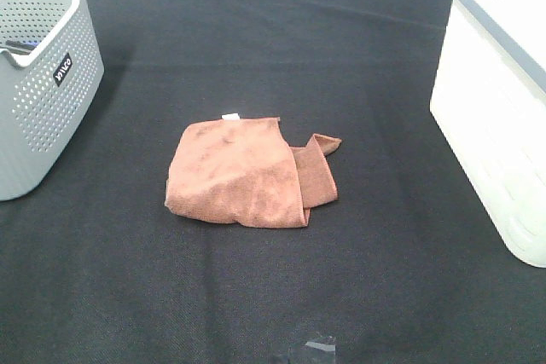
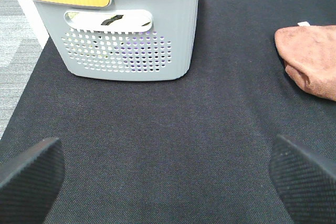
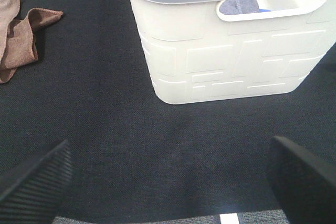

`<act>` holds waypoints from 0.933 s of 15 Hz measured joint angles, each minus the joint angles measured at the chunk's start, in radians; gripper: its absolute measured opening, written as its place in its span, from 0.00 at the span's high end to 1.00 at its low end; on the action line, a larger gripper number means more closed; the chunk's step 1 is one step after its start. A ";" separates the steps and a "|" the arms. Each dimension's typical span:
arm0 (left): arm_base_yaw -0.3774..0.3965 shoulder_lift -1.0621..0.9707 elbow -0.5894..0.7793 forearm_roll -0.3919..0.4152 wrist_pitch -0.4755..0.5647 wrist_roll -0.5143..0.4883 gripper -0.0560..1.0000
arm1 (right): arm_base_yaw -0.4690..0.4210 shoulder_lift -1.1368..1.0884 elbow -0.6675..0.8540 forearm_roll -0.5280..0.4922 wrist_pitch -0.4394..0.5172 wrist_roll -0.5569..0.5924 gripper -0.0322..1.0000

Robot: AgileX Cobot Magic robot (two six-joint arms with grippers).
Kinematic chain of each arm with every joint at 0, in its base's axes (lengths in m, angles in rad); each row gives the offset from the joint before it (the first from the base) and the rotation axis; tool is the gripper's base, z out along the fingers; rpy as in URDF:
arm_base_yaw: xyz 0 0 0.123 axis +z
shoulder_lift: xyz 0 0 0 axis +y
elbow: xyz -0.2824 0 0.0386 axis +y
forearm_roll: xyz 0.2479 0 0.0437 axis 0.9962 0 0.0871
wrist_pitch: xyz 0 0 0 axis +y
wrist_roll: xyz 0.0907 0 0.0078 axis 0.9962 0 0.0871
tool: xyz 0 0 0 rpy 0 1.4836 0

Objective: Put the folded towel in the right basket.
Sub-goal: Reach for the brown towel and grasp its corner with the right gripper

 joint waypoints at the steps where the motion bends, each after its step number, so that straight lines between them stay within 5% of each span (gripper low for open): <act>1: 0.000 0.000 0.000 0.000 0.000 0.000 0.01 | 0.000 0.000 0.000 0.000 0.000 0.000 0.03; 14: 0.000 0.000 0.000 0.000 0.000 0.000 0.01 | 0.000 0.000 0.000 0.000 0.000 0.000 0.03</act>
